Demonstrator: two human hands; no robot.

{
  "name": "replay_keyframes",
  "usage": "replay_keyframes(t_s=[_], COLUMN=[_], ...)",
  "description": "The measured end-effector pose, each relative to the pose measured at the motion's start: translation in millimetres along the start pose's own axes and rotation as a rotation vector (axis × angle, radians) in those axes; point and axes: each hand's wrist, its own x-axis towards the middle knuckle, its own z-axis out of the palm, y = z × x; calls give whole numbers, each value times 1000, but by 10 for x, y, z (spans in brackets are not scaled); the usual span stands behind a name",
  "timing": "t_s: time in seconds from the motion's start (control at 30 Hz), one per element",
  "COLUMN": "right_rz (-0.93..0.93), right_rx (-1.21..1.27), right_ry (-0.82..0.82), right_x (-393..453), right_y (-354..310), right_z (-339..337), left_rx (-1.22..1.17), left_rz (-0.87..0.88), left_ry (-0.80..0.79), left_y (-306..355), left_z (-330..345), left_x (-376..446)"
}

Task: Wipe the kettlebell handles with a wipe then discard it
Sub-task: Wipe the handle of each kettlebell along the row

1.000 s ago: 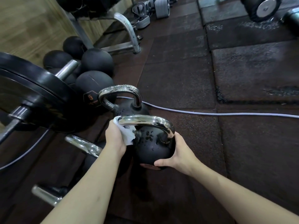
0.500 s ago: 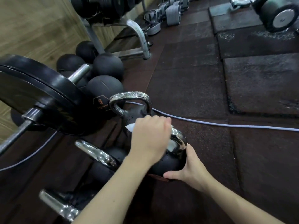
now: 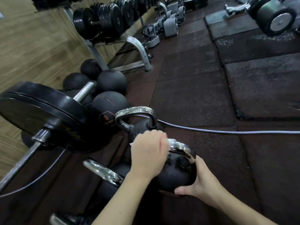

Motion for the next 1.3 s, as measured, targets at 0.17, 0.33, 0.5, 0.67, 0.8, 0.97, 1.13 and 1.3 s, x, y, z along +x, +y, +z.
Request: replay_keyframes(t_s=[0.17,0.33,0.5,0.67,0.8,0.97,1.13,1.3], right_rz=[39,40,24,14,11,47,33,8], right_rx=[6,10,3,-4,8,8,-15,-4], right_ry=[-14,-27,-26,-12,-20,-40,-38,-35], right_x=[-33,-49,-54,-51,-50,-51,-42,-38], right_y=[-40,-63,-88,-78,-94,-91,-81,-60], right_z=[-27,-43,-50,-43,-48,-59,-60,-49], left_rx=[-554,-536,-94,221,295,111,-143,-659], left_rz=[-654,-609,-172,89,285,259,-196,-862], left_ry=[-50,-82,-153,-138,-21,-41,-64,-40], left_y=[-239,-193,10,525,632,357,-88,-220], left_z=[-52,-113,-108,97,216,58,-48,-80], left_x=[-116,-109,-9,26,28,7,-113,-180])
